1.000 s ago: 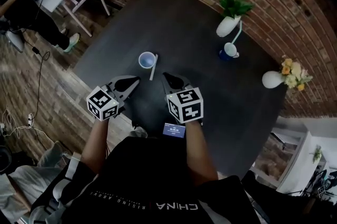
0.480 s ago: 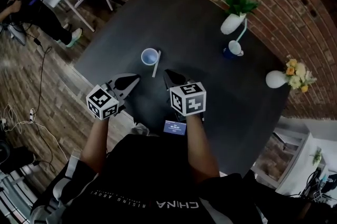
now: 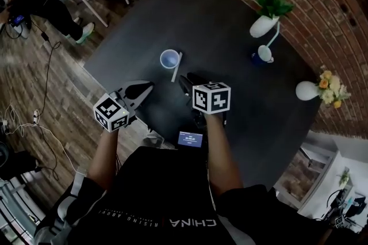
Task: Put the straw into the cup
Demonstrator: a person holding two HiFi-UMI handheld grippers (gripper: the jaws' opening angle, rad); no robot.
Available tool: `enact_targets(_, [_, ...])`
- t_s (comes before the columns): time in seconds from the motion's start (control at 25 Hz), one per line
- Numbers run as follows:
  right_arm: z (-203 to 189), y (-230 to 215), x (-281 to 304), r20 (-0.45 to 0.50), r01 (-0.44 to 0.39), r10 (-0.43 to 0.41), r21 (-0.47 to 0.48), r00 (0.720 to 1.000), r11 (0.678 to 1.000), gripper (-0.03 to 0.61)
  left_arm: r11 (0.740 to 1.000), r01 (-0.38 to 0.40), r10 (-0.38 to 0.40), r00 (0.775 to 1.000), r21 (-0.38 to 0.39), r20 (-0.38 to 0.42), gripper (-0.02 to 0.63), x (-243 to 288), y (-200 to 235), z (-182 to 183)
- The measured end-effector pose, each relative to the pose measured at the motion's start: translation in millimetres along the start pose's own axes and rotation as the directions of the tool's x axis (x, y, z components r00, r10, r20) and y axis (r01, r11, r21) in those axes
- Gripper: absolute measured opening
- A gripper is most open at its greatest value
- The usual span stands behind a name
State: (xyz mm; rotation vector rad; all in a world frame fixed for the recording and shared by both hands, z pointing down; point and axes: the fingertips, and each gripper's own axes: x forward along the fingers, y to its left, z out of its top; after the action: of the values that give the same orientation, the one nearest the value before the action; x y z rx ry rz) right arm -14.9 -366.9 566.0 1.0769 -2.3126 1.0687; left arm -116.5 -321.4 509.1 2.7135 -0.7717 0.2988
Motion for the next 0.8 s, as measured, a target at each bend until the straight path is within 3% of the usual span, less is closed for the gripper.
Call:
enact_targets(0.4, [-33, -21, 55, -0.141, 0.077, -0.086, -0.067, 0.986, 0.995, 0.106, 0.998, -0.045, 0.045, 0.999, -0.047, -0.013, 0.003, -18, 15, -20])
enact_targets(0.8, [-48, -34, 99, -0.169, 0.207, -0.217, -0.078, 0.961, 0.975, 0.106, 0.994, -0.064, 0.061, 0.997, -0.085, -0.040, 0.003, -27, 22, -41])
